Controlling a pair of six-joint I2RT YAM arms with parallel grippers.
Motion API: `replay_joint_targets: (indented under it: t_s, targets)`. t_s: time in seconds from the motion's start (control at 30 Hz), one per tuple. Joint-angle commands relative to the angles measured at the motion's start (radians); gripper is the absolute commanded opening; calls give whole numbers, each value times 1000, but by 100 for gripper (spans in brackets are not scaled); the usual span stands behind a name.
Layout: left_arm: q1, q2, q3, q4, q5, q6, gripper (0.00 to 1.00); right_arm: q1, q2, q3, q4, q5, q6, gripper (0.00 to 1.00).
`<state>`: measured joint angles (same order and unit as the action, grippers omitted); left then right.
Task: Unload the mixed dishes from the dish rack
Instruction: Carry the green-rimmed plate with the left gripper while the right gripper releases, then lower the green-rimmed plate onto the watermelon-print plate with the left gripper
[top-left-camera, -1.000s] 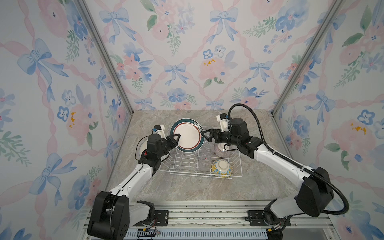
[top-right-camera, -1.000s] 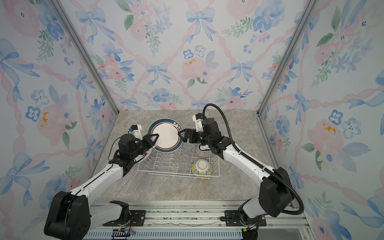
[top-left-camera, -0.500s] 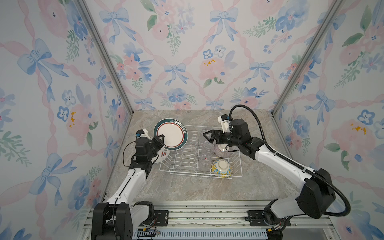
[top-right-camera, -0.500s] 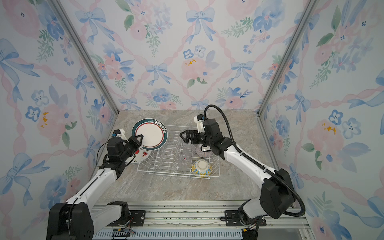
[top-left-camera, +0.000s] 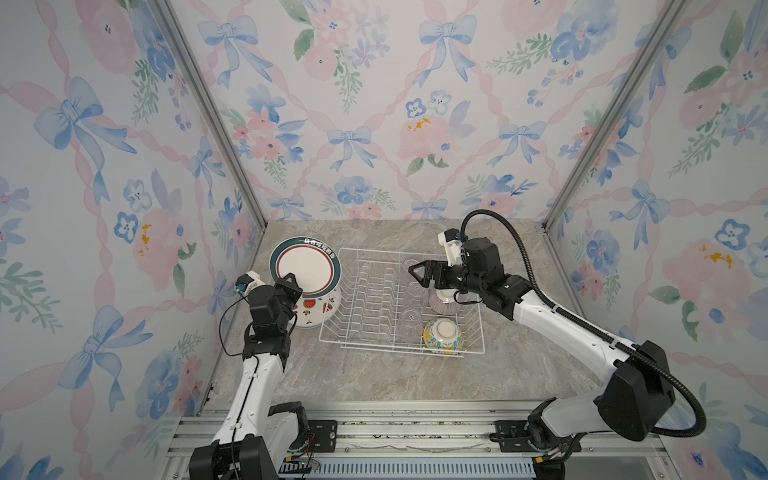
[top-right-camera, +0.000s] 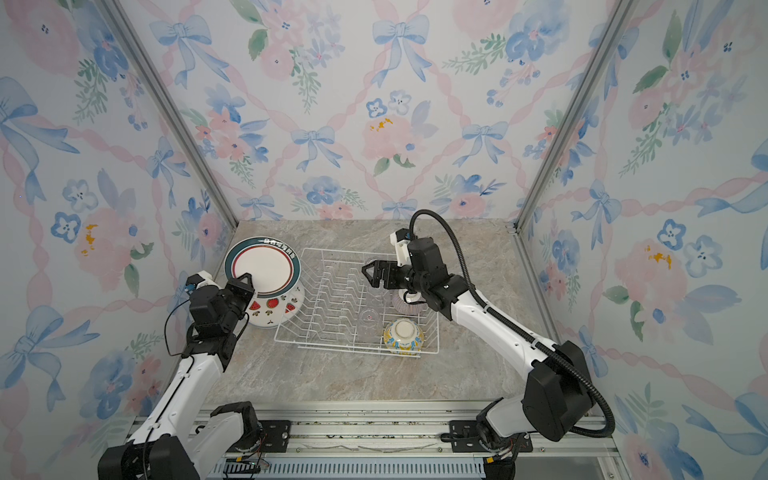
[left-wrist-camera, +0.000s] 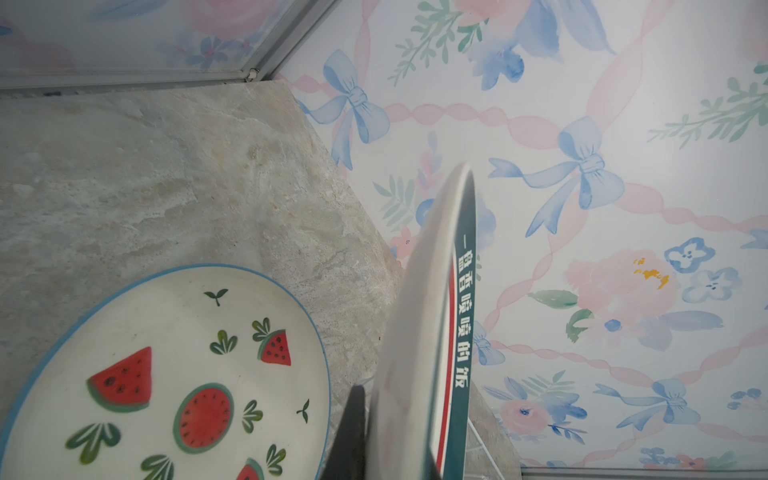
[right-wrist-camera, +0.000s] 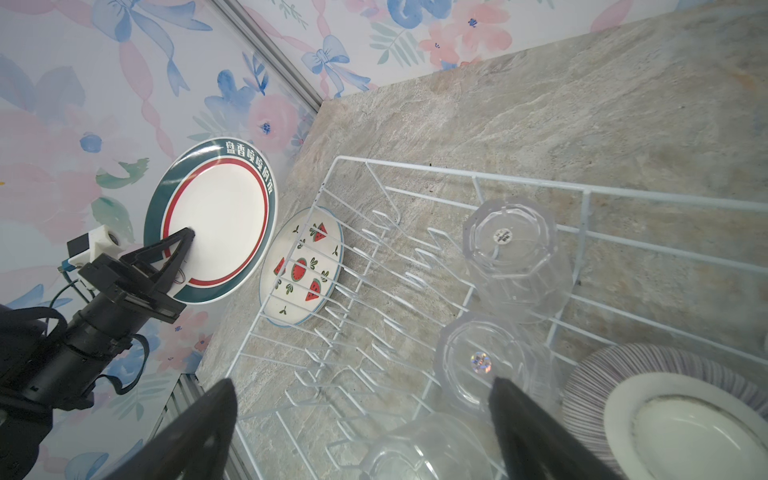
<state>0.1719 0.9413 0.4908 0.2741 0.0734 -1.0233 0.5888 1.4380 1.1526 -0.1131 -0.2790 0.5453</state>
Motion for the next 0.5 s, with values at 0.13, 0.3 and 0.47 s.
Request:
replay_joint_targets:
  t_s: [0.13,0.3,0.47]
  targets:
    - [85,-36,-28,39,11,-24,0,-9,-49,-24,-35,19,-27,97]
    - [142,-48,-42,39,26,-25,0,-10,-57,-28,-39,24,-26,97]
    - [201,-53,-60,36,35,-27,0,-10,-57,-27,-42,22,-23,97]
